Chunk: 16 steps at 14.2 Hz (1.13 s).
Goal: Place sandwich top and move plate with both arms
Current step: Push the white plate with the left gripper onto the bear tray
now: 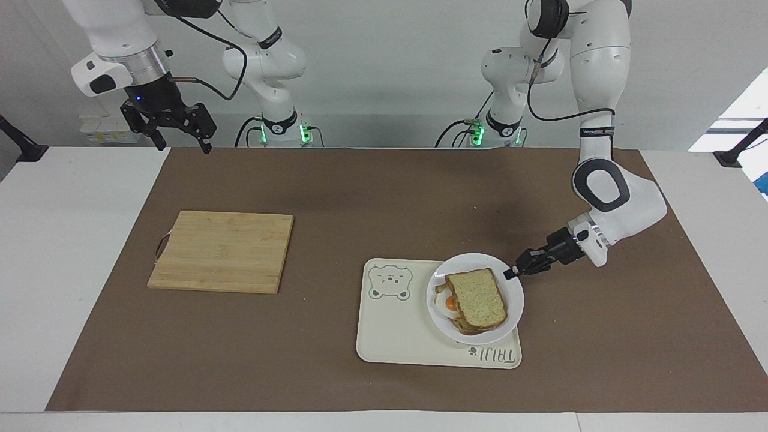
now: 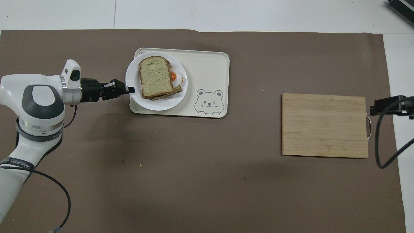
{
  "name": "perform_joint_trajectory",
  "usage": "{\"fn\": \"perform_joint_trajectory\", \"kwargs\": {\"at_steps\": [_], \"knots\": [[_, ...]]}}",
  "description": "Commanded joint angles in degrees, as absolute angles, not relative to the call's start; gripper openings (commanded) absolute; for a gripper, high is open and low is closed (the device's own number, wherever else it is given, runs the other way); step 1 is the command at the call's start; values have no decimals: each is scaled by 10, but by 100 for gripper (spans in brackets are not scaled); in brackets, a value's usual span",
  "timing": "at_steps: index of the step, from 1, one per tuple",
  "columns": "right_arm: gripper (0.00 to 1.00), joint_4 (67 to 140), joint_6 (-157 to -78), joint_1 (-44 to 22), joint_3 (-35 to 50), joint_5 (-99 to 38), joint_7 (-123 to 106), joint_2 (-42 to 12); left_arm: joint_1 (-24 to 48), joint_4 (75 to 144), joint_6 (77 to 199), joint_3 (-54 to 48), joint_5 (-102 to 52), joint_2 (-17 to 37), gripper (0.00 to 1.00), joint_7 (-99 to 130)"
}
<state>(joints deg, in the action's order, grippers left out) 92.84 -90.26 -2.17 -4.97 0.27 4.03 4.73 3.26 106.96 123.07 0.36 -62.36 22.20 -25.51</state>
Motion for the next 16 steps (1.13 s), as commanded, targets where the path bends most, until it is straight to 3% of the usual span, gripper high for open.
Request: {"fn": "perform_joint_trajectory", "kwargs": {"at_steps": [1,6,14,15,16], "knots": [[100,920,-898,-21,-49,9,31,44,27,1056,1238,-1,-622,242,0,-282],[100,920,-898,-21,-49,9,31,44,40,1063,1338,-40,-677,248,0,-290],[100,920,-898,-21,-49,9,31,44,115,1080,1389,-37,-675,251,0,-279],[100,920,-897,-21,-49,9,31,44,116,1080,1387,-37,-672,251,7,-277],[100,920,-898,-21,-49,9,31,44,116,1083,1382,-36,-671,251,26,-274]]}}
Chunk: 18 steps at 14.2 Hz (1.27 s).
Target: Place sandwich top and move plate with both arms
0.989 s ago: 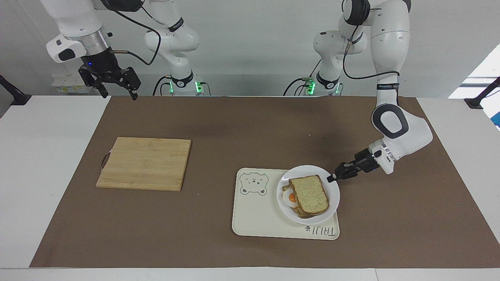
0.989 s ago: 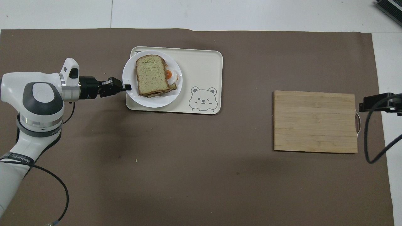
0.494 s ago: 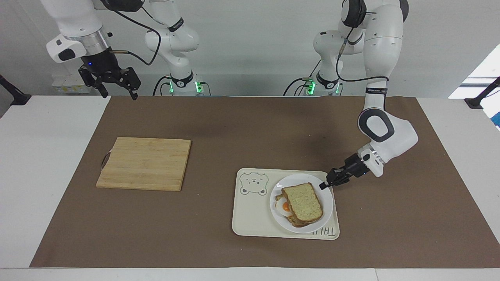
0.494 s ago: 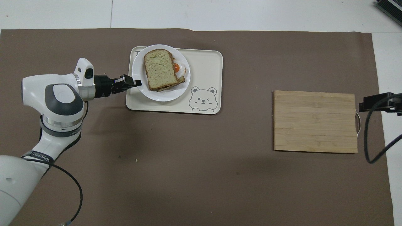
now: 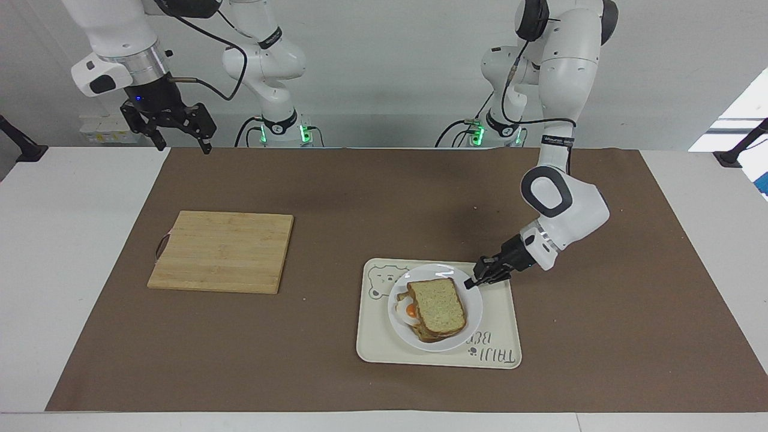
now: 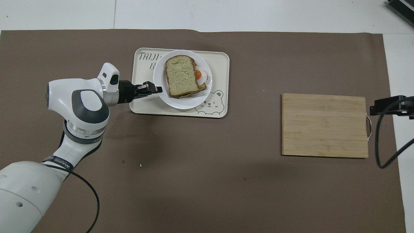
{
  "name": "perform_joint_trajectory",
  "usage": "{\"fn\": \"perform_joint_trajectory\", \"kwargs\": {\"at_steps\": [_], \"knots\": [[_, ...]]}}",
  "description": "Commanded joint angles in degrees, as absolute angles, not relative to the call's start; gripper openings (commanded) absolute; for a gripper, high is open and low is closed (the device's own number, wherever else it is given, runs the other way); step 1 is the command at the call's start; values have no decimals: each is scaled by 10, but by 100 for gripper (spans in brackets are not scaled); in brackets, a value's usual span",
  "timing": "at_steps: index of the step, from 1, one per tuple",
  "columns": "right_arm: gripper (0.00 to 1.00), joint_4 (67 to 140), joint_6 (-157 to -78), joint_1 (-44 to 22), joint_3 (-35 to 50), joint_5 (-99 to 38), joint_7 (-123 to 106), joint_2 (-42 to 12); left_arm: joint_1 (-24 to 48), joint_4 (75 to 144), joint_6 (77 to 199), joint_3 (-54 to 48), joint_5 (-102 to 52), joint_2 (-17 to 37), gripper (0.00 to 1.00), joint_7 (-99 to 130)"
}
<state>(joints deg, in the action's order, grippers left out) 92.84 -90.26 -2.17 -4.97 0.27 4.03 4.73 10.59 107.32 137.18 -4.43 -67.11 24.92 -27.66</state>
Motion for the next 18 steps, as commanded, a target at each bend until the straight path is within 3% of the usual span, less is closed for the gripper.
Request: {"fn": "perform_joint_trajectory", "kwargs": {"at_steps": [1,2,4,6,8,10,14,18], "knots": [[100,920,-898,-21,-49,9,31,44,116,1084,1380,-36,-670,251,49,-273],[100,920,-898,-21,-49,9,31,44,115,1083,1376,-36,-668,251,64,-273],[100,920,-898,-21,-49,9,31,44,110,1077,1371,-36,-630,251,73,-272],[100,920,-898,-21,-49,9,31,44,105,1068,1358,-34,-582,245,90,-270],[100,920,-898,-21,-49,9,31,44,102,1062,1339,-19,-515,223,90,-259],[100,920,-898,-21,-49,9,31,44,102,1063,1339,-15,-464,198,100,-254],[100,920,-898,-21,-49,9,31,44,101,1061,1302,12,-309,133,100,-211],[100,920,-898,-21,-49,9,31,44,100,978,1157,46,-122,71,100,-187]]}}
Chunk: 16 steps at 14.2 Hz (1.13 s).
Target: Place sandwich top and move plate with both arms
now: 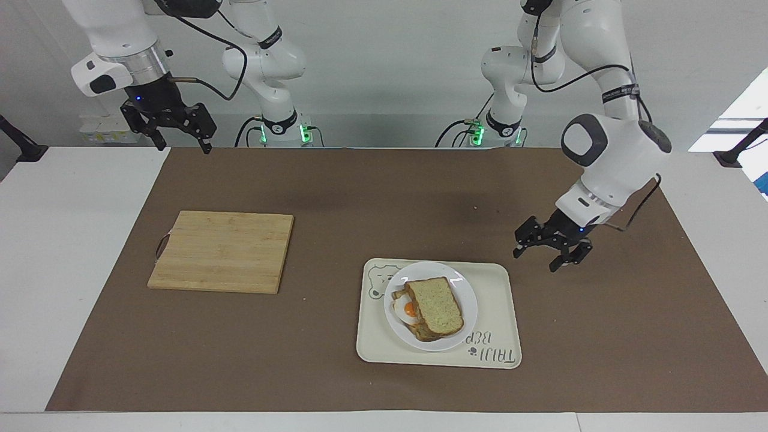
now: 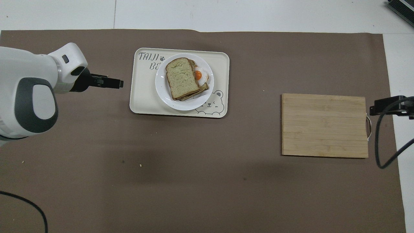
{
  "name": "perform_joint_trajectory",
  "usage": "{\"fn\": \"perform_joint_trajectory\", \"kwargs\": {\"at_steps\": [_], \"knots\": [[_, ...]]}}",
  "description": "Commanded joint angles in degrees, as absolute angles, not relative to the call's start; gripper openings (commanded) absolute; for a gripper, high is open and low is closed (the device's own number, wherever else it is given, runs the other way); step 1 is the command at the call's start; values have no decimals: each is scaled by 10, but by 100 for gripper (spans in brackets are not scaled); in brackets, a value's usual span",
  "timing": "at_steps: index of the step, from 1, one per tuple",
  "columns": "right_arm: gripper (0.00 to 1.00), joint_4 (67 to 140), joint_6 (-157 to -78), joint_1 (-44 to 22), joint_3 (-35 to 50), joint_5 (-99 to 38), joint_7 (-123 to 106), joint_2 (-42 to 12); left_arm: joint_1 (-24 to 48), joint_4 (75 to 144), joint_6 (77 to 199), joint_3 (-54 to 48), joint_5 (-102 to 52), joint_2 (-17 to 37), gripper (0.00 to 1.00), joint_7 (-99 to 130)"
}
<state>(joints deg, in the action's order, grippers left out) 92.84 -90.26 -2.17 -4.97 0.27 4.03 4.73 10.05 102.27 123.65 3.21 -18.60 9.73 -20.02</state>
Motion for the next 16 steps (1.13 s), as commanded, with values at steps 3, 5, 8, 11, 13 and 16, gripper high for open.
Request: {"fn": "perform_joint_trajectory", "kwargs": {"at_steps": [3,5,8,11,13,16], "knots": [[100,920,-898,-21,-49,9,31,44,100,815,939,68,-50,72,100,-189],[100,920,-898,-21,-49,9,31,44,101,765,857,93,-44,69,100,-190],[100,920,-898,-21,-49,9,31,44,101,728,750,118,-44,37,100,-191],[100,920,-898,-21,-49,9,31,44,100,745,730,124,-39,-26,100,-188],[100,920,-898,-21,-49,9,31,44,104,762,723,122,-7,-41,100,-188],[100,920,-898,-21,-49,9,31,44,105,762,722,122,-5,-40,100,-185]]}}
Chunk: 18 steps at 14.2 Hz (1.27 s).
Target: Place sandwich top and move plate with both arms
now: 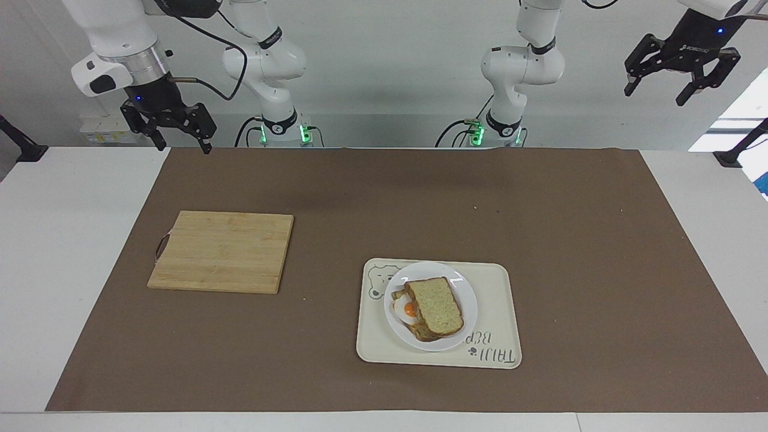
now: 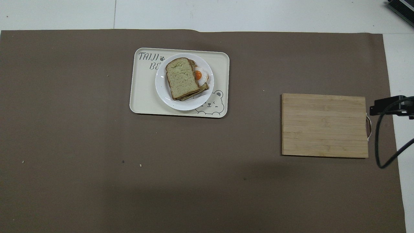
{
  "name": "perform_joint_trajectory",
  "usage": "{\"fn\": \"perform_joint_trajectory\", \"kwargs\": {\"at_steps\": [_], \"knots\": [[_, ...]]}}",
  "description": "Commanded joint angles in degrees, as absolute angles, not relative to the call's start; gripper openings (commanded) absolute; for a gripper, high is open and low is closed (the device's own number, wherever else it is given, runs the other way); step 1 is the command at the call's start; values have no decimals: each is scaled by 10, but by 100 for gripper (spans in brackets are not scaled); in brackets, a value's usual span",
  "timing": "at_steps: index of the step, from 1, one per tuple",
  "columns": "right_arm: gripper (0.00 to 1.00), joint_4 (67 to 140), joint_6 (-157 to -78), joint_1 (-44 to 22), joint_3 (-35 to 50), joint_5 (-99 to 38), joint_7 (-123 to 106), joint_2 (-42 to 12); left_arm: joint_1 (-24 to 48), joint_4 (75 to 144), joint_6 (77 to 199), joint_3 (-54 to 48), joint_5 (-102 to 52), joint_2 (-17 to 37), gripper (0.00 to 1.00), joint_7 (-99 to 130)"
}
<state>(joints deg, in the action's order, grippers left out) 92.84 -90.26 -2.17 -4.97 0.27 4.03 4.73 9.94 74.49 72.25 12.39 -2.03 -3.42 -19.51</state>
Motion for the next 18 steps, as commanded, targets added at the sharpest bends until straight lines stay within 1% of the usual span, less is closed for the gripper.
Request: {"fn": "perform_joint_trajectory", "kwargs": {"at_steps": [1,4,13,15,18], "knots": [[100,920,-897,-21,-49,9,31,44,105,762,721,120,-5,-40,100,-174],[100,920,-898,-21,-49,9,31,44,107,757,715,120,-12,-31,100,-138],[100,920,-897,-21,-49,9,31,45,100,757,708,120,-7,-35,100,-136],[100,920,-897,-21,-49,9,31,44,62,757,700,92,-18,-31,100,-137],[100,920,-898,-21,-49,9,31,44,22,756,692,46,-18,-30,100,-137]]}}
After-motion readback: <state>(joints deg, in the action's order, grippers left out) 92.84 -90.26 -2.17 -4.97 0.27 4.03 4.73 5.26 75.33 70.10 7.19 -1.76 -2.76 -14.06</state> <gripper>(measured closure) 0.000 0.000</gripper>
